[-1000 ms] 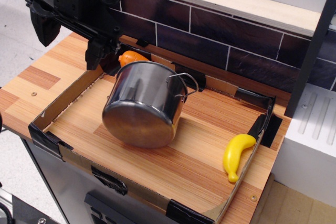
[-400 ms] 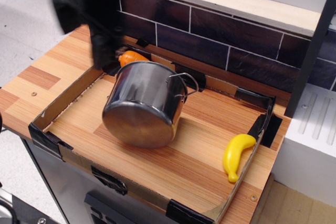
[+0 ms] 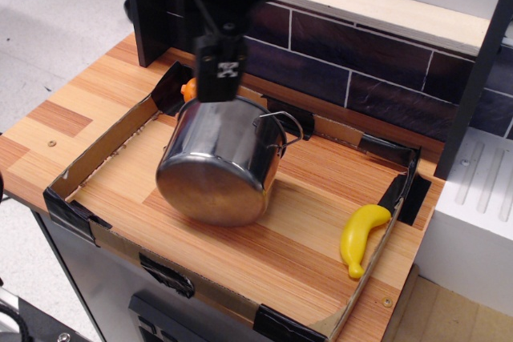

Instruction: Upright metal pot

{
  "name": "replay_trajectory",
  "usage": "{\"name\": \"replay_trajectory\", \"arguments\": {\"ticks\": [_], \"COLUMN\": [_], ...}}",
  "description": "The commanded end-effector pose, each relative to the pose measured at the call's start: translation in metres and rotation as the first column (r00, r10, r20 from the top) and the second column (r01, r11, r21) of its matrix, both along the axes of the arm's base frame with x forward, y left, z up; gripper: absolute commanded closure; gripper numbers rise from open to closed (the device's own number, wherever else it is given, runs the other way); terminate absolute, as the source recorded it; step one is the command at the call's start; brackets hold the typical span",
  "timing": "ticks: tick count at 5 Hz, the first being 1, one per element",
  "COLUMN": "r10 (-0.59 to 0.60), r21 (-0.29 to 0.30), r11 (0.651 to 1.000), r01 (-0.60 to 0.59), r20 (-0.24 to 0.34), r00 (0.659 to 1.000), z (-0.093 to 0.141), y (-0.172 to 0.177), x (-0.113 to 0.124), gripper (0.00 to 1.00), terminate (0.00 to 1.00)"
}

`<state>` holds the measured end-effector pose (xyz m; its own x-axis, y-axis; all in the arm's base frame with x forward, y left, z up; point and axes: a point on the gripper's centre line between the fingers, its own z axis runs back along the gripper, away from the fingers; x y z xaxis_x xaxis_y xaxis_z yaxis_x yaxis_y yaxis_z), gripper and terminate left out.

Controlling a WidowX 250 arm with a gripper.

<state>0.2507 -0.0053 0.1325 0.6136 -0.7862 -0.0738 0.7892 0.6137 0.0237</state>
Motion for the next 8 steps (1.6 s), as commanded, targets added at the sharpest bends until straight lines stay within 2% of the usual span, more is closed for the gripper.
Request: {"name": "replay_trajectory", "arguments": {"ticks": [1, 2, 4, 6, 7, 8], "r10": [-0.319, -0.380, -0.382, -0.396, -0.399, -0.395], "r21": [-0.086, -0.063, -0.119, -0.100, -0.097, -0.116], "r11": [0.944, 0.921, 0.915, 0.913, 0.913, 0.912], "r01": [0.320, 0.385, 0.386, 0.395, 0.397, 0.392], "r20": [0.029, 0.070, 0.055, 0.009, -0.001, 0.000], "r00": [0.947, 0.922, 0.922, 0.918, 0.917, 0.919], "z": [-0.001, -0.012, -0.036, -0.048, -0.051, -0.048], "y": [-0.018, -0.024, -0.034, -0.033, -0.032, -0.033], "x": [0.011, 0.020, 0.027, 0.024, 0.022, 0.024], "gripper": [0.00, 0.00, 0.00, 0.00, 1.00, 1.00], "terminate": [0.00, 0.00, 0.00, 0.00, 0.00, 0.00]}}
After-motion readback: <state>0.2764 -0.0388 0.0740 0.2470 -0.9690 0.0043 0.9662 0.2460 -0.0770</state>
